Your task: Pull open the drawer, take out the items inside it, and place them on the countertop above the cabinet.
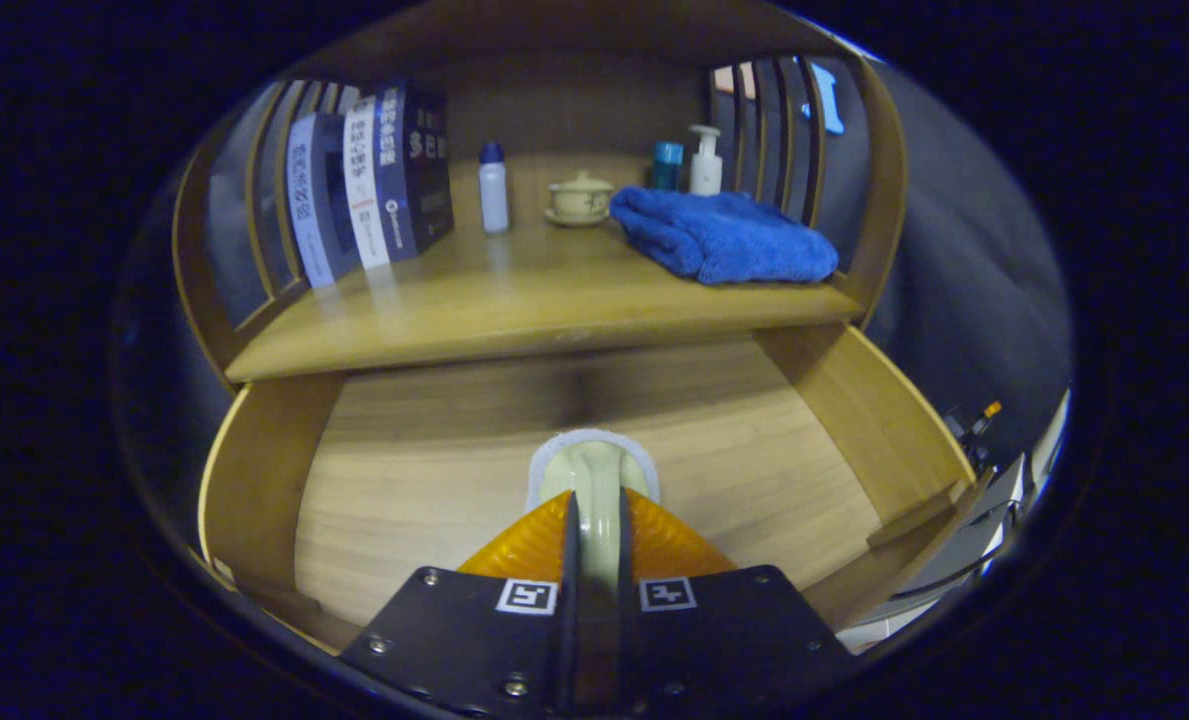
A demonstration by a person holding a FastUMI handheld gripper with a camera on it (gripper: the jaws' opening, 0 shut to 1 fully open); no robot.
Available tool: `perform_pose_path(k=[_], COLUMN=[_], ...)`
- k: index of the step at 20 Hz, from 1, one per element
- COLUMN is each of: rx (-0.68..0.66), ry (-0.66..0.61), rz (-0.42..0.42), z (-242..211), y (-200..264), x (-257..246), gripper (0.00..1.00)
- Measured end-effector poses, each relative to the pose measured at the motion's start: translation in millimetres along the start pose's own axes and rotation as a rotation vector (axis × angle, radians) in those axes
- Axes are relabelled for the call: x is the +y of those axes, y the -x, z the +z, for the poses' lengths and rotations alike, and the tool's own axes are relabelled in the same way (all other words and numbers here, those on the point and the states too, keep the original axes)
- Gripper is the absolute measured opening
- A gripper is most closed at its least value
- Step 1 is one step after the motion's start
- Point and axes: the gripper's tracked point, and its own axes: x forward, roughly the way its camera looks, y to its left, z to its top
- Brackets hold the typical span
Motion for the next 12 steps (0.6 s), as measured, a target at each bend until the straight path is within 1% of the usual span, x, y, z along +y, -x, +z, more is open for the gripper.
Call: perform_pose_path(k=[3, 7, 12], rx=[-0.111, -0.270, -0.422], ry=[-0.012, -0.071, -0.097], rz=[0.037, 0.071, 0.062], z=[14.3, 36.4, 63.2], y=[25.2, 60.5, 107.2], x=[1.1, -2.0, -14.0], gripper=[0.16, 0.15, 0.16])
